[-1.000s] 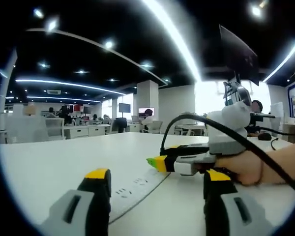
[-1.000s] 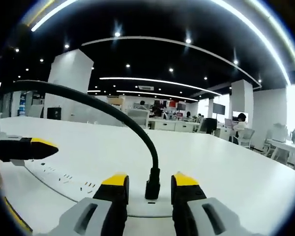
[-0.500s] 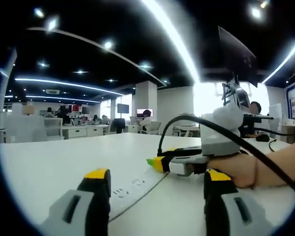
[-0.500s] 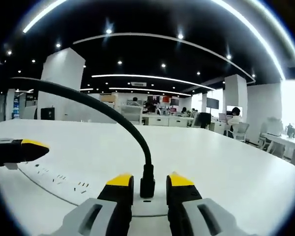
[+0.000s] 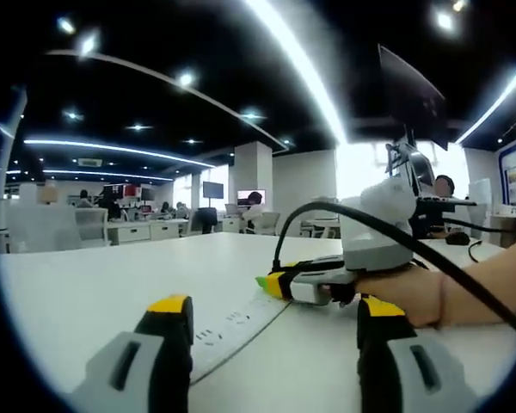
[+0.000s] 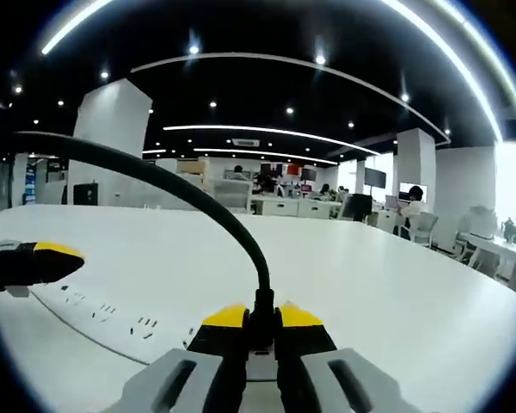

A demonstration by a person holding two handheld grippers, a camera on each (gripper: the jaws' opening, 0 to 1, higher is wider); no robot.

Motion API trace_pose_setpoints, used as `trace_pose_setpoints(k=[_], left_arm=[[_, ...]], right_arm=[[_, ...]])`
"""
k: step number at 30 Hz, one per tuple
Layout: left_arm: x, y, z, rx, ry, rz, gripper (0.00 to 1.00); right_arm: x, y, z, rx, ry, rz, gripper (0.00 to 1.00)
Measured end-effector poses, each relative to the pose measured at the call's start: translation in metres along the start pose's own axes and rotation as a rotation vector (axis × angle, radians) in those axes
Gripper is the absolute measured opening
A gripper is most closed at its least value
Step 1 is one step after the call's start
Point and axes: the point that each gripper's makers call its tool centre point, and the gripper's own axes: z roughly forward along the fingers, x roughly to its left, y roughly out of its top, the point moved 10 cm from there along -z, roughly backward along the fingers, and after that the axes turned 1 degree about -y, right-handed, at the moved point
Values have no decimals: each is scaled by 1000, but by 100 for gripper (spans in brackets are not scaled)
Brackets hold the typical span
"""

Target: Locate the USB plug end of the data cable currently connected to the USB port on the desk. Grip the plug, withdraw it from the port, and place it onto the desktop.

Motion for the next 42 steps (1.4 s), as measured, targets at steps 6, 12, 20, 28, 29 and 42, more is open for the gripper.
trace_pose_setpoints(k=[6, 12, 20, 28, 29, 42], left_arm=[[1, 0, 0, -2, 0, 6, 78], [2, -1, 1, 4, 1, 9, 78], [2, -1, 2, 8, 3, 14, 78], [2, -1, 1, 11, 3, 15, 78], [2, -1, 1, 13, 3, 16, 78], [2, -1, 0, 13, 4, 13, 78]], right_arm=[[-7, 2, 3, 28, 57, 57, 13], [-8, 2, 3, 40, 49, 123, 12], [0, 4, 2, 49, 6, -1, 13], [-2, 4, 1, 55, 13, 65, 12], [-2, 4, 1, 55, 11, 68, 12], [-3, 5, 1, 67, 17, 107, 12]])
